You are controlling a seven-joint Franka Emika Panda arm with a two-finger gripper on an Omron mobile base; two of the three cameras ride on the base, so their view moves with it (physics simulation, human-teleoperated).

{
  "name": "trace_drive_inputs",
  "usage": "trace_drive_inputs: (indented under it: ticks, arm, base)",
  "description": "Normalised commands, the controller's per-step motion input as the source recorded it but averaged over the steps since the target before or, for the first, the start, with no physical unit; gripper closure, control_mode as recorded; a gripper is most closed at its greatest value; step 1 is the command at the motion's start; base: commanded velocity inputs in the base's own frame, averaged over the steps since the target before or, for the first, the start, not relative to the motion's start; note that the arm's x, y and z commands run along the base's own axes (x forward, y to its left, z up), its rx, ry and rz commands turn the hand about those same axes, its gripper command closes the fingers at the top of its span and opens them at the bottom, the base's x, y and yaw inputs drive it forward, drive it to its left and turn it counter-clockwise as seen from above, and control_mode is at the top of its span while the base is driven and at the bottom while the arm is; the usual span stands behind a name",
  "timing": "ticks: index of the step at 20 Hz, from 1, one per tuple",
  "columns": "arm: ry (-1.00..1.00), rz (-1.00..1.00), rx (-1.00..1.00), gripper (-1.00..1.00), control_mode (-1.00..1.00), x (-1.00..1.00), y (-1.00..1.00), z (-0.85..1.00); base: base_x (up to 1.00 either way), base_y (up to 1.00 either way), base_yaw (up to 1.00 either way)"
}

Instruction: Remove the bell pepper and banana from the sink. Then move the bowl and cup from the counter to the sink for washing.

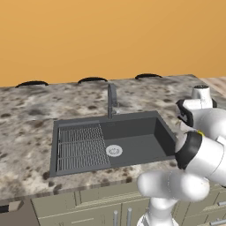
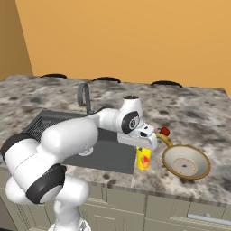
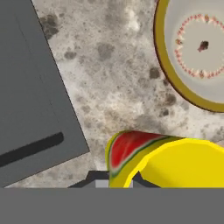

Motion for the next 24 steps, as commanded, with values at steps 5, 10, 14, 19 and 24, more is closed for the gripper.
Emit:
trace_drive_inputs:
  ticks: [5,10,14,19,24]
  arm:
    - [0.0,0.38,-0.01,1.0,-1.0,0.02,0.3,0.33]
    - [0.0,0.39,0.0,1.0,-1.0,0.09,0.3,0.27]
    - [0.0,0.39,0.03,1.0,-1.0,0.14,0.28,0.18]
    - [0.0,0.4,0.08,1.0,-1.0,0.23,0.26,0.08]
    - [0.0,0.36,0.07,1.0,-1.0,0.31,0.26,-0.01]
  base:
    - [0.0,0.0,0.0]
    - [0.0,0.0,0.0]
    - [0.0,0.0,0.0]
    - [0.0,0.0,0.0]
    - [0.0,0.0,0.0]
